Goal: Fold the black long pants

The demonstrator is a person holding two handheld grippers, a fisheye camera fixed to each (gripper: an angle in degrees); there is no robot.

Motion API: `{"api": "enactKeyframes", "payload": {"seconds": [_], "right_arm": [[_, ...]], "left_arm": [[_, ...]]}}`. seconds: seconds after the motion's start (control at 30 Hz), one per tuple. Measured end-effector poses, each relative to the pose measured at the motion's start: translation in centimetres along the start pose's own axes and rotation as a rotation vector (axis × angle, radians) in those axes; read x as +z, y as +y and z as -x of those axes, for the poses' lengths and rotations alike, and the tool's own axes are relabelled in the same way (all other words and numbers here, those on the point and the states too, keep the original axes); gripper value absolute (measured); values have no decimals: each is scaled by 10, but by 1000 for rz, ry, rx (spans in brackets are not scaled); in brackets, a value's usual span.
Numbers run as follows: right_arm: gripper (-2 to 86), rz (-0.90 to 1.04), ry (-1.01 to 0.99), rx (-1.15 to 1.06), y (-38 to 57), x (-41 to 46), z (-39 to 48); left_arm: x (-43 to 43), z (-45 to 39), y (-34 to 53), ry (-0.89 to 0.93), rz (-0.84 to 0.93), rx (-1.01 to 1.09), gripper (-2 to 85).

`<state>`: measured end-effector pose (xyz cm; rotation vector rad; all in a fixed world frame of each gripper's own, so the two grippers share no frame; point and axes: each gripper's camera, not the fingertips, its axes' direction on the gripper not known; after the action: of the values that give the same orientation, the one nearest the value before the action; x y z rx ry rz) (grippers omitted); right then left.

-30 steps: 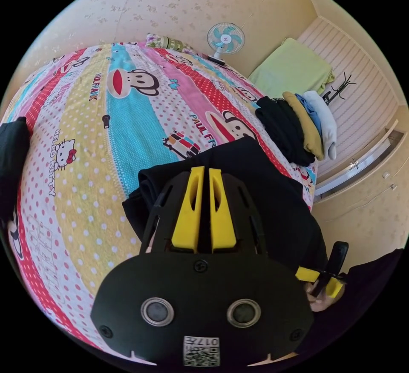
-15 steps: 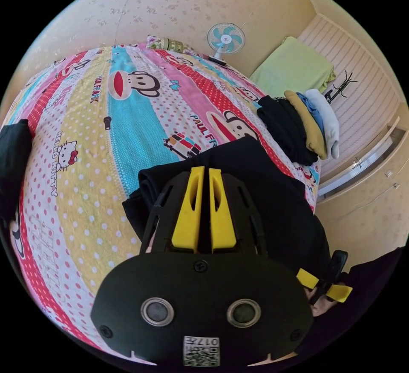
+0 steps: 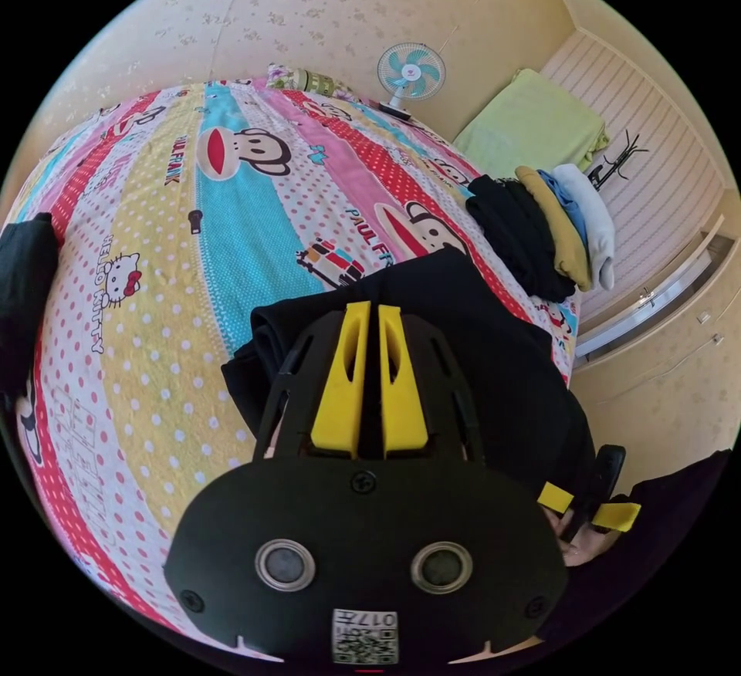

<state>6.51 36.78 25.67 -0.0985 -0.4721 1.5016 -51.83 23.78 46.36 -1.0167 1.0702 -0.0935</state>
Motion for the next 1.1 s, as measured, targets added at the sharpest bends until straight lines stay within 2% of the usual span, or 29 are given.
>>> {"api": "enactKeyframes", "payload": {"seconds": [0.17, 0.27, 0.4, 0.53, 0.67, 0.77, 0.97, 1.1], "right_arm": [[289, -77, 16, 83, 7, -2, -3], [294, -149, 73, 14, 13, -10, 3], [301, -116, 23, 2, 2, 3, -7], [302, -106, 89, -10, 3, 19, -4], [311, -152, 59, 134, 9, 30, 1], [316, -125, 89, 89, 9, 45, -3], [320, -187, 56, 188, 9, 72, -5], [330, -189, 84, 89, 28, 95, 12]], "left_arm": [[-13, -2, -3, 3, -2, -3, 13], [-21, -3, -5, 4, -2, -4, 13], [-29, -2, -8, 18, -3, -10, 13], [-39, -3, -11, 27, -4, -17, 13], [-49, -3, -15, 38, -6, -22, 12], [-56, -3, -18, 46, -6, -26, 11], [-66, 5, -27, 83, 10, -60, 8], [-74, 10, -29, 117, 7, -80, 7]]}}
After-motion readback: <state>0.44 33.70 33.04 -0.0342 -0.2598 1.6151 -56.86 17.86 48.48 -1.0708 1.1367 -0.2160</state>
